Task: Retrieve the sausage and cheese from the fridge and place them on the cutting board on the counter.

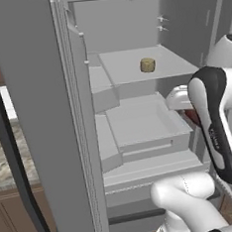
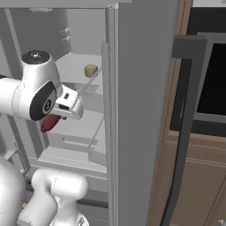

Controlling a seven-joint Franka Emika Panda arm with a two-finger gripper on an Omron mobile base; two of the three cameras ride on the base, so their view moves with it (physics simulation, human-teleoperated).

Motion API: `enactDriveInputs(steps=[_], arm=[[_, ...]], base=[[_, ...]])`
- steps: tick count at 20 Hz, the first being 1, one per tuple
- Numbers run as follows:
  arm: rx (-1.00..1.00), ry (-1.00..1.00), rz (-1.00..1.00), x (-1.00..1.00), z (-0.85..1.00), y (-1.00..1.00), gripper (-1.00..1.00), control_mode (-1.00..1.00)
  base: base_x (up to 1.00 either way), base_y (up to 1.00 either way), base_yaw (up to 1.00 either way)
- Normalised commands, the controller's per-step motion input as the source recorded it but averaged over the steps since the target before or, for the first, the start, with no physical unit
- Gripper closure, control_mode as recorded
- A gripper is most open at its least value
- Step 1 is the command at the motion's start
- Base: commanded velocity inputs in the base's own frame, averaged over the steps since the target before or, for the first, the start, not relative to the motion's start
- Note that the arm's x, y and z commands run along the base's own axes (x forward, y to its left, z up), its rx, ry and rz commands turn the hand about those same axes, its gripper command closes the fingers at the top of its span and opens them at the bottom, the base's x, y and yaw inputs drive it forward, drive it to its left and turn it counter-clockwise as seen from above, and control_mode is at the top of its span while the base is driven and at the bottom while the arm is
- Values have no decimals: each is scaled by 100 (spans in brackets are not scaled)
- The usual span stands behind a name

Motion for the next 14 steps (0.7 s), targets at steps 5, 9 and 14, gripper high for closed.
enactDriveInputs(steps=[5, 9, 14], arm=[[0, 0, -11, -71, 42, 0, 100, -100], [-7, -8, -22, -78, 3, 0, 100, -100], [-16, -29, -15, -33, 0, 0, 100, -100]], base=[[0, 0, 0], [0, 0, 0], [0, 0, 0]])
